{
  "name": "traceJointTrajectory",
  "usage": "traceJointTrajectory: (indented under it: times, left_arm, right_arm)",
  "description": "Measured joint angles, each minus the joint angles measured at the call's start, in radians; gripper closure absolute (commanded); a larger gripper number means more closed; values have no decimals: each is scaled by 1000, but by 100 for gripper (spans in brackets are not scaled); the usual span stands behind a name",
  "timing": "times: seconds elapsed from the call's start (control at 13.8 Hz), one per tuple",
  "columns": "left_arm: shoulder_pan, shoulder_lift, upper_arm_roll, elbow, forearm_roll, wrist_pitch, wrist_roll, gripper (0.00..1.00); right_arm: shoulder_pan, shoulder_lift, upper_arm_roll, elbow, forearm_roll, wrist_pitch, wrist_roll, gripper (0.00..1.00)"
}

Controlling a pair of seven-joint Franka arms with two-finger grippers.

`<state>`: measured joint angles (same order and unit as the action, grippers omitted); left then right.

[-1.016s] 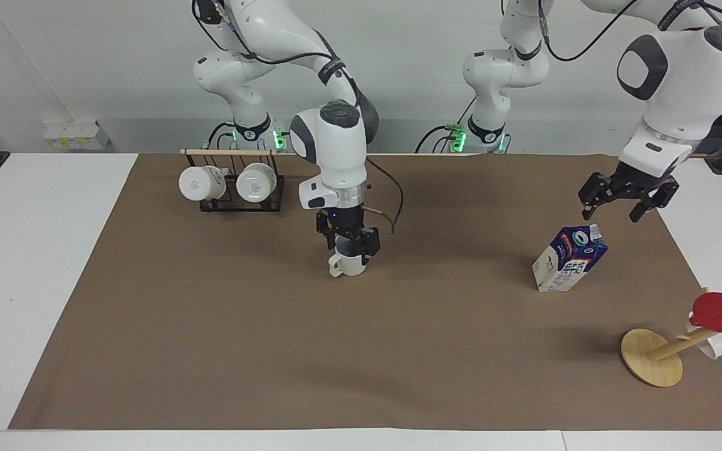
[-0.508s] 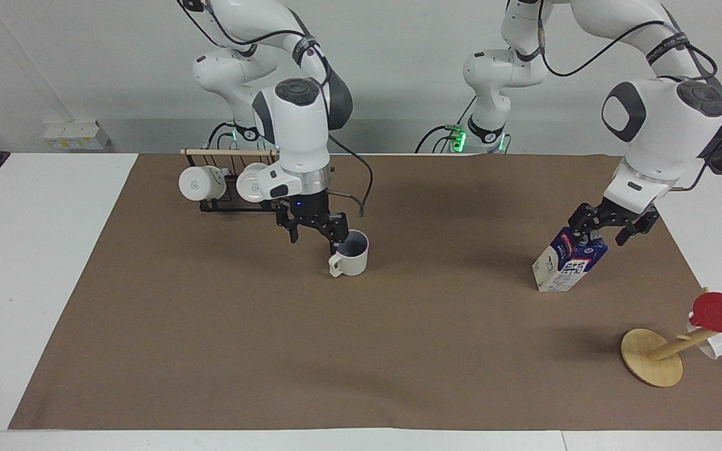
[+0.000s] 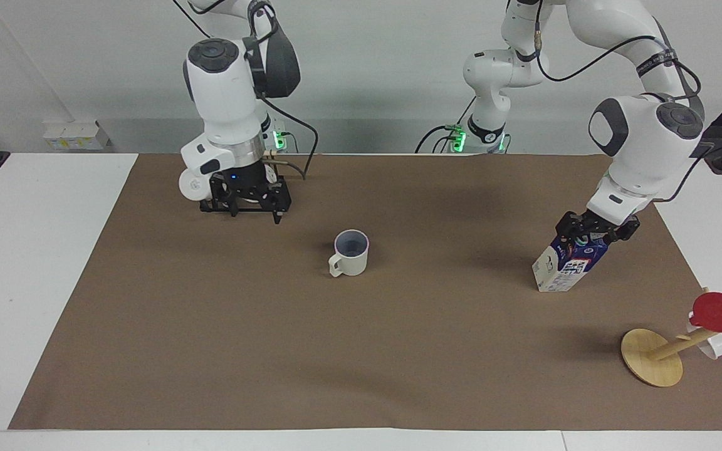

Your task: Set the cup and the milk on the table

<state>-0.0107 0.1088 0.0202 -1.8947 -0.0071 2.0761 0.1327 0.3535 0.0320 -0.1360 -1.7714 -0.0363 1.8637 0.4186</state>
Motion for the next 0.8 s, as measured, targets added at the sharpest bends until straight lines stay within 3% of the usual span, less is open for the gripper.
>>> traceJointTrajectory:
  times: [0.44,0.8]
  left_arm:
    - [-3,-14,-6,13,0,9,1,84]
    - [-172,-29,-18,41,2,9,-195,84]
  right_arm:
    - [-185,-84,-2,-13,5,-136,-224,0]
    - [-302,-105,-4,-14,7,-136,-367,0]
